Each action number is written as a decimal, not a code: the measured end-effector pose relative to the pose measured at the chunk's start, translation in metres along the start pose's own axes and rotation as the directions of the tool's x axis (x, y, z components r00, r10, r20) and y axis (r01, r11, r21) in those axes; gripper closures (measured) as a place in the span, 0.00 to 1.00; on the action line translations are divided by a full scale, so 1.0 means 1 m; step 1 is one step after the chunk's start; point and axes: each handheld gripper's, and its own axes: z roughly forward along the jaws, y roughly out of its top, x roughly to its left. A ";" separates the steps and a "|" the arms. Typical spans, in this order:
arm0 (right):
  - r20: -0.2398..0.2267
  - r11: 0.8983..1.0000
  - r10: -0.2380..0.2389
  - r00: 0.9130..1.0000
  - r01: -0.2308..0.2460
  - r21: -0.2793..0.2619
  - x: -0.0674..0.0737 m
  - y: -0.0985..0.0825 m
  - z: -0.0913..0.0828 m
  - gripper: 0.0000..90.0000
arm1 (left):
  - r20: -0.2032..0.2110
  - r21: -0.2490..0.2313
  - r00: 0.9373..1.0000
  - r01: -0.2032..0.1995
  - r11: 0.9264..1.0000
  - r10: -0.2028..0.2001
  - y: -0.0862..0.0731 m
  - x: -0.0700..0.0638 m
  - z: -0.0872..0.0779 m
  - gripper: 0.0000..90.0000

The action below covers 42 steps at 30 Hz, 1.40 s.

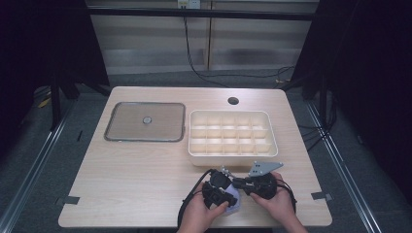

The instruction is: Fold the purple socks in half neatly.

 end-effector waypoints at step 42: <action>0.015 0.998 0.050 0.999 -0.049 -0.036 0.000 0.007 -0.024 0.78 | -0.003 -0.057 1.000 -0.020 0.998 0.020 -0.002 0.017 -0.036 0.63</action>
